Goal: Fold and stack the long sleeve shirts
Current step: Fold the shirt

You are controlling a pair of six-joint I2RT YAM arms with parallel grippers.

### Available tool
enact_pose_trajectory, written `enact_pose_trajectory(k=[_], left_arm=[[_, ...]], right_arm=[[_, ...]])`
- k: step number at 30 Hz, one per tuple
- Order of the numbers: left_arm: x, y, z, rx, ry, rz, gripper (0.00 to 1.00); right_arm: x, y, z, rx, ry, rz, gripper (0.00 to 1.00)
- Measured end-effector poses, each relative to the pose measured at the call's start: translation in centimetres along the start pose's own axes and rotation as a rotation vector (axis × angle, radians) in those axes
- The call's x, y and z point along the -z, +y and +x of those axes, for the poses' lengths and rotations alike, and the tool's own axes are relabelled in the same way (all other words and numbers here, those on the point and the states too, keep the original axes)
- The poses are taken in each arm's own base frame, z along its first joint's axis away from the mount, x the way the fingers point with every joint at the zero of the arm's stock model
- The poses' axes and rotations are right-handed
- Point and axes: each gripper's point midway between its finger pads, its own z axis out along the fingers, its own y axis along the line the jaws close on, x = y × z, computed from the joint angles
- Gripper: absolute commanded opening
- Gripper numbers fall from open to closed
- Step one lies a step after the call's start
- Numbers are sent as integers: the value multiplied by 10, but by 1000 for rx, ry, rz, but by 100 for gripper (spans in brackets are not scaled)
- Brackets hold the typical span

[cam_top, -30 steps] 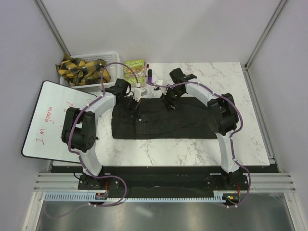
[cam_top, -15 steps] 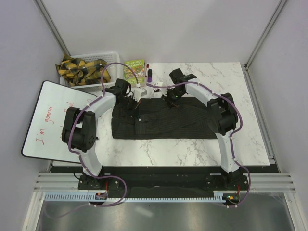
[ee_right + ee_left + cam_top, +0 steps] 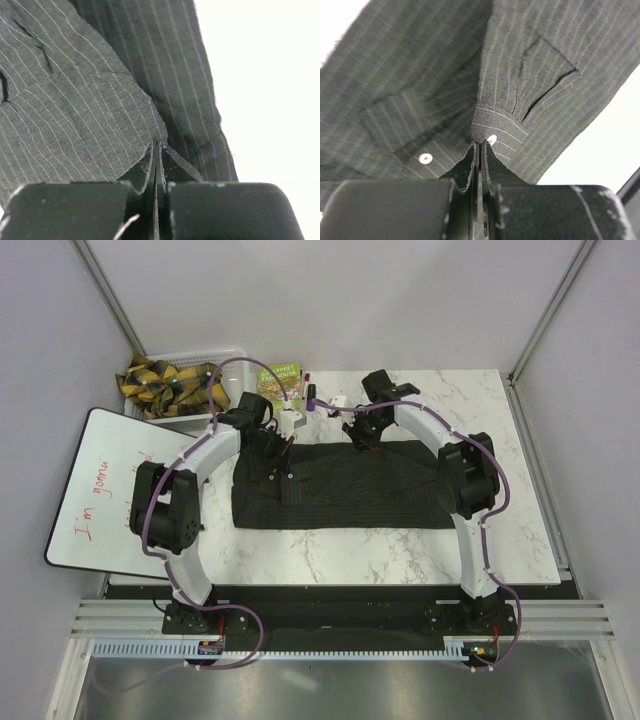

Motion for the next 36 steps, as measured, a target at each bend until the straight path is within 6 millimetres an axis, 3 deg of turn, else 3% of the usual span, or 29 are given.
enact_pose_trajectory(k=[1,2,3,8,12,16,20,21,24,27,30,36], left_arm=[[0,2,-3,-3,-2,-8,2],[-1,7,-5,-6,-1,-23,2],[-2,9,-5,-5,2,-28,2],[-11,23,6,11,57,-80,2],[-14,39,15,26,96,-136,6],[-12,57,25,54,123,-187,16],[-9,65,27,70,123,-203,28],[-8,65,28,71,124,-206,35],[-8,67,28,75,128,-216,44],[-7,67,28,76,127,-216,45],[-5,66,26,73,118,-217,45],[12,58,12,44,59,-220,46]], right_arm=[[1,-3,1,-7,0,8,10],[2,-5,3,-11,3,14,32],[3,-6,4,-21,6,20,40],[4,-13,6,-62,22,61,54],[17,-20,10,-121,23,107,54],[63,-23,27,-193,29,195,52],[117,-7,44,-253,34,275,43],[127,-3,47,-260,34,287,42],[144,13,60,-297,35,302,36],[135,29,79,-346,70,268,33],[111,39,105,-396,136,227,30],[67,35,158,-462,283,210,27]])
